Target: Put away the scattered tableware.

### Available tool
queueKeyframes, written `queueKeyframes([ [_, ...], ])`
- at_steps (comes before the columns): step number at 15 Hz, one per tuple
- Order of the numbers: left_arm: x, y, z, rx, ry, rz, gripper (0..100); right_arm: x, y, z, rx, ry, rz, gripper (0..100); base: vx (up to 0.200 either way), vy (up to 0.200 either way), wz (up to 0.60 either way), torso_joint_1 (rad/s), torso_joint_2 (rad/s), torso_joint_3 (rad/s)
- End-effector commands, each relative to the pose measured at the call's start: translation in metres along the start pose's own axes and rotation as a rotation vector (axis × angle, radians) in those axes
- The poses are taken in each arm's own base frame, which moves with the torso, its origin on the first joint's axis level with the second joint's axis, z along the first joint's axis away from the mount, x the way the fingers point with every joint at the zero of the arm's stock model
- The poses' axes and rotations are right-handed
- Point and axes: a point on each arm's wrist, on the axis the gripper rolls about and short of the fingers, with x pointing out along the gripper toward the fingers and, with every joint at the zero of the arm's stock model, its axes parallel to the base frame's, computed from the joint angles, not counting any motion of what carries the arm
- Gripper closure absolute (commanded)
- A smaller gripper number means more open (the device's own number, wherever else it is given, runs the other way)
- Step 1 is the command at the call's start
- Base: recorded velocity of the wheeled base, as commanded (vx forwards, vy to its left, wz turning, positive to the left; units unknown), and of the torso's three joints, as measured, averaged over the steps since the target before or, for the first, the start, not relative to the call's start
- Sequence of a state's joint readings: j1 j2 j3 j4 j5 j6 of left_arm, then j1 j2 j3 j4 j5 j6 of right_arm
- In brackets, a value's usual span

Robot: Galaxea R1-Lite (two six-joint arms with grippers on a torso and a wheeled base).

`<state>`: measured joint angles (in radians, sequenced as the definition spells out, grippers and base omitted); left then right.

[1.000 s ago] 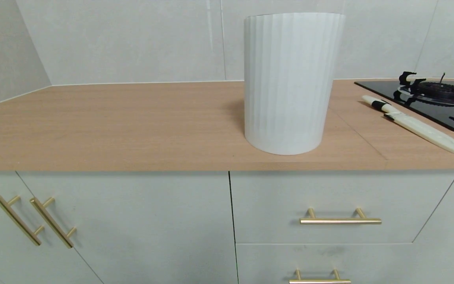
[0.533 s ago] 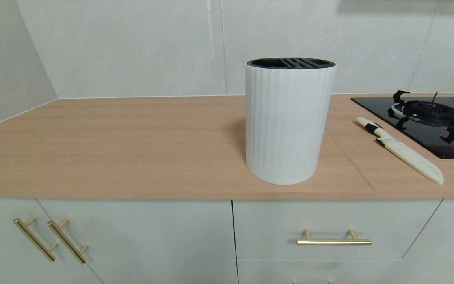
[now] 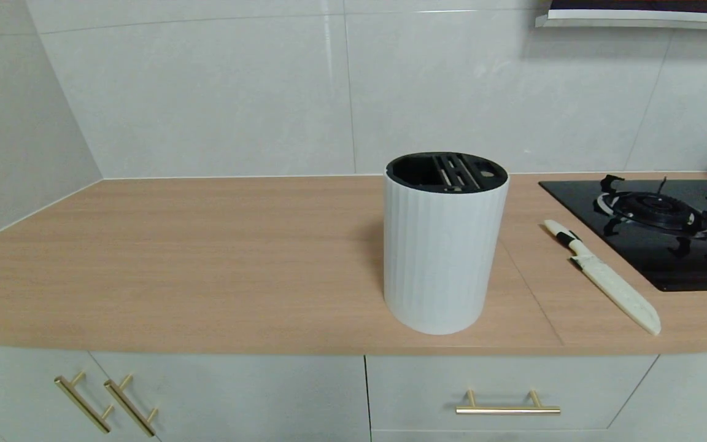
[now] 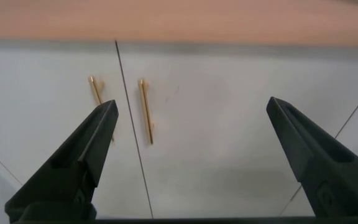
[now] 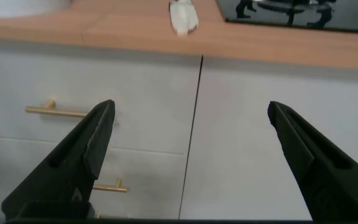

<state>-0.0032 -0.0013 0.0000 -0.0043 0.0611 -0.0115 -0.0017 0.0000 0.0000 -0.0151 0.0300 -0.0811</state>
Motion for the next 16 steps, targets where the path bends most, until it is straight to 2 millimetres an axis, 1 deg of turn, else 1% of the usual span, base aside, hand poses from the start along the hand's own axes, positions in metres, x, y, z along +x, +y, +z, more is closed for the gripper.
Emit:
queueKeyframes([
  [1,0.0001,0.0000,0.0001,-0.001,0.001,0.000,0,0.0001,0.0000,0.0001,0.000,0.001,0.001,0,0.000,0.000,0.00,0.203,-0.50,-0.281],
  [8,0.0001,0.0000,0.0001,-0.002,0.001,0.000,0,0.0000,0.0000,0.0000,0.000,0.000,0.001,0,0.000,0.000,0.00,0.231,-0.51,-0.281],
  [16,0.0001,0.0000,0.0001,-0.001,0.001,0.000,0,0.0000,0.0000,0.0000,0.000,0.000,0.001,0,0.000,0.000,0.00,0.267,-0.57,-0.306],
])
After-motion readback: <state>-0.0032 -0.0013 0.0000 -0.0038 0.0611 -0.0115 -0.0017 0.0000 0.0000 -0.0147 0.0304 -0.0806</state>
